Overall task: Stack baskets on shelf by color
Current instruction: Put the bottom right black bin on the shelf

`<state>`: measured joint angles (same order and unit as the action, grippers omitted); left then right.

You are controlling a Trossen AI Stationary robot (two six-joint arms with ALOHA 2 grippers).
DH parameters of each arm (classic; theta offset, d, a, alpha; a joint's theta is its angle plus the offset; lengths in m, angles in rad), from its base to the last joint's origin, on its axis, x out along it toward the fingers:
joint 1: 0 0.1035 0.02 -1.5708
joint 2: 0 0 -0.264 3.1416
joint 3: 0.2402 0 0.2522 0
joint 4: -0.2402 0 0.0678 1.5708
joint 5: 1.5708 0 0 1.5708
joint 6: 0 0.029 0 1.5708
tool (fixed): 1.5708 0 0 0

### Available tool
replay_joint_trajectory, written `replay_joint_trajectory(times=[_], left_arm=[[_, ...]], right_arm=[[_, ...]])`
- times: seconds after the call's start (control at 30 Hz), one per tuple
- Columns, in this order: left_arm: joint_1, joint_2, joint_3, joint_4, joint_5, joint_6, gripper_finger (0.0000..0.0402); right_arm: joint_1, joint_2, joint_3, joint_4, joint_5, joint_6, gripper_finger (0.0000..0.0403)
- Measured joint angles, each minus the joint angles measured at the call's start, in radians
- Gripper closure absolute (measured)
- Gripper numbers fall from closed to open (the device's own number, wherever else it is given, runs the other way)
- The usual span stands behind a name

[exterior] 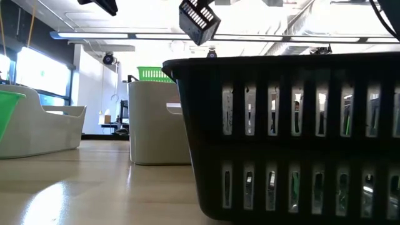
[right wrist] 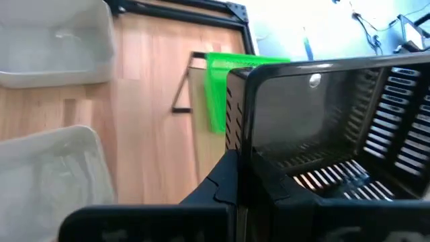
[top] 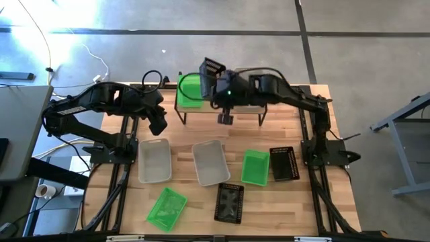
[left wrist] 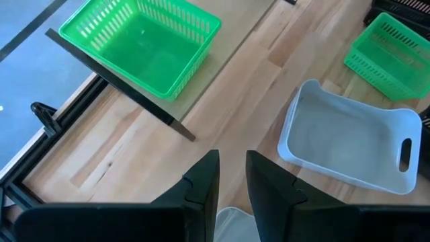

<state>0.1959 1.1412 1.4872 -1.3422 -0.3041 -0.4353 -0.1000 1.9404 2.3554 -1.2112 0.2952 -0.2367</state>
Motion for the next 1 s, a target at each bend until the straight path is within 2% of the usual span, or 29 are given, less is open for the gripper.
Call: replay_joint_trajectory(times=[0.13, 0.57, 1.0], left_arm=[[0.0, 0.0, 0.0, 0.0, -0.002, -0.006, 0.0337], [0.0, 0.0, 0.0, 0.0, -0.022, -0.01, 0.0337], [0.0, 0.0, 0.0, 0.0, -0.022, -0.01, 0.0337]], right_arm=[[-0.039, 0.016, 0.0, -0.014, -0.044, -0.008, 0.0403], [-0.059, 0.145, -0.001, -0.113, -0.031, 0.03, 0.0403], [-0.08, 0.209, -0.001, -0.165, -0.007, 0.033, 0.0403]])
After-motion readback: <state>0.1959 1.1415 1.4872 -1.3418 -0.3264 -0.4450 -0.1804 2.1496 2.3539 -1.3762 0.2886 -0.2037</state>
